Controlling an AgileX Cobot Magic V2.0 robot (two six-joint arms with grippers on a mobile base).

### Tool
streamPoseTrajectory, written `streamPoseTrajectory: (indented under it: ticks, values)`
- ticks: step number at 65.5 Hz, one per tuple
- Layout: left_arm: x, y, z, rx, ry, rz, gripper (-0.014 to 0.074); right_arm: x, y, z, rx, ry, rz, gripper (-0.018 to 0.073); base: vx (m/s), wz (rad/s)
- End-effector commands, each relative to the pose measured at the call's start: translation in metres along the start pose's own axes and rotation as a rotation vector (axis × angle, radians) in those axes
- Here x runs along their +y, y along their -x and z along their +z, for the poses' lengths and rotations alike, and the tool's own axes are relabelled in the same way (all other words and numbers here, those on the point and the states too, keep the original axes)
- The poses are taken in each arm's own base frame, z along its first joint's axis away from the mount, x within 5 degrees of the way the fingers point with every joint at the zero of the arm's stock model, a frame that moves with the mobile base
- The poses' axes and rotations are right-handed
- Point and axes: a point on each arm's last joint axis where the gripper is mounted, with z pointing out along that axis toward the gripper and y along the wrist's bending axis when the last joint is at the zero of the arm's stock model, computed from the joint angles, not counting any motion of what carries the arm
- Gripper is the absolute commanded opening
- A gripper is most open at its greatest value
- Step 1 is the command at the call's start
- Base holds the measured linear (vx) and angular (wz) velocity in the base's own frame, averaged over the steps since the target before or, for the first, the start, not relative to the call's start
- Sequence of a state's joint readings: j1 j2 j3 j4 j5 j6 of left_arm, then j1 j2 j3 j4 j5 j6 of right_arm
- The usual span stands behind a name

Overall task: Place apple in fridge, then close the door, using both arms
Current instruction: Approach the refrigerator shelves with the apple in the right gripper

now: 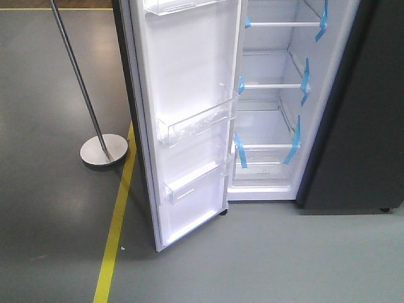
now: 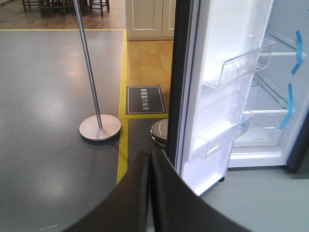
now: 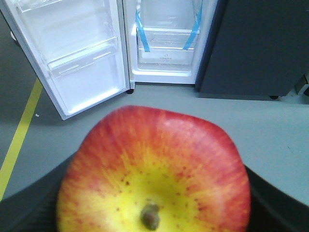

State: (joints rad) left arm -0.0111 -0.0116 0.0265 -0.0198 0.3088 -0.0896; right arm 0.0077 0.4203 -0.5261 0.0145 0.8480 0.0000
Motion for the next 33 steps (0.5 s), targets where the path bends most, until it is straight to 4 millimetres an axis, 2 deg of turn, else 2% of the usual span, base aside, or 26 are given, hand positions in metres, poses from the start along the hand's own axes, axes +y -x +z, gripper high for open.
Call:
streamPoseTrajectory:
  ticks: [1,33]
  values:
    - [-0.0001,0.0002,0.0008,-0.059,-0.009,-0.008,-0.0006,-0.0005,0.0130,-0.0049,-0.088,-0.007,-0.002,0.0099,0.10,-0.01]
    - [-0.0001,0.0002,0.0008,-0.059,-0.009,-0.008,-0.0006,-0.0005,0.0130,-0.0049,-0.088,-0.007,-0.002,0.0099,0.09,-0.01]
